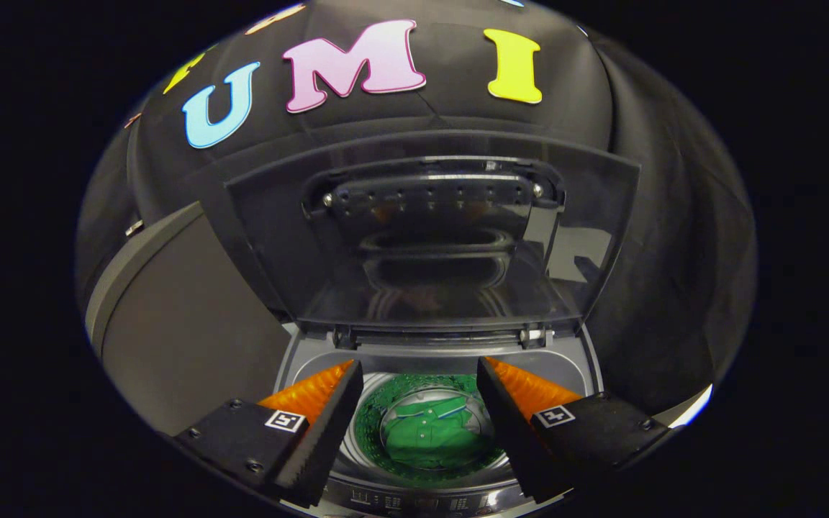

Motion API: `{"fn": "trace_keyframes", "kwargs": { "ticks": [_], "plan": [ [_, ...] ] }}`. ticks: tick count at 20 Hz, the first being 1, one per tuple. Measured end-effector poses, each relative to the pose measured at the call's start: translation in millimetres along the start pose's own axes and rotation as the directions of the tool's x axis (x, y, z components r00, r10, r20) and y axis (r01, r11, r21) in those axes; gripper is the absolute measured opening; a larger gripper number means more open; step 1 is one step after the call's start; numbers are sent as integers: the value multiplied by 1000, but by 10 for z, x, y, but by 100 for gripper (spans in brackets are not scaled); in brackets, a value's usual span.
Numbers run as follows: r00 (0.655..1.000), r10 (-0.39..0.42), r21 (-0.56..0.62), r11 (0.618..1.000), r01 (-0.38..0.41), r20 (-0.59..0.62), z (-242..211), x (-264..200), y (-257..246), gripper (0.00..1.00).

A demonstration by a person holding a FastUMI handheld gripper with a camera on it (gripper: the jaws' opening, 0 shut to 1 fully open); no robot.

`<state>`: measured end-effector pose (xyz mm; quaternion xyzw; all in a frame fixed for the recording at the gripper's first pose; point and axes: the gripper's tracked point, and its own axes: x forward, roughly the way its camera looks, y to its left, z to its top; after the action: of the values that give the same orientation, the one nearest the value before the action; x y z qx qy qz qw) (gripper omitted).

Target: Put the clothes into the washing machine and then close the washing machine lid.

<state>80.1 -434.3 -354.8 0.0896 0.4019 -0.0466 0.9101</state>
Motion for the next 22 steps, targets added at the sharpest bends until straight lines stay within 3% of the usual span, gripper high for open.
{"fn": "trace_keyframes", "kwargs": {
  "ticks": [11, 14, 17, 19, 22],
  "plan": [
    [988, 68, -72, 996, -59, 136, 641, -360, 265, 99],
    [971, 113, -98, 991, -94, 210, 1077, -560, 433, 99],
    [931, 131, -135, 987, -90, 340, 1718, -768, 461, 99],
    [913, 117, -165, 985, -56, 390, 2033, -683, 402, 99],
    [956, 78, -156, 987, -35, 282, 2017, -132, 290, 100]
  ]
}}
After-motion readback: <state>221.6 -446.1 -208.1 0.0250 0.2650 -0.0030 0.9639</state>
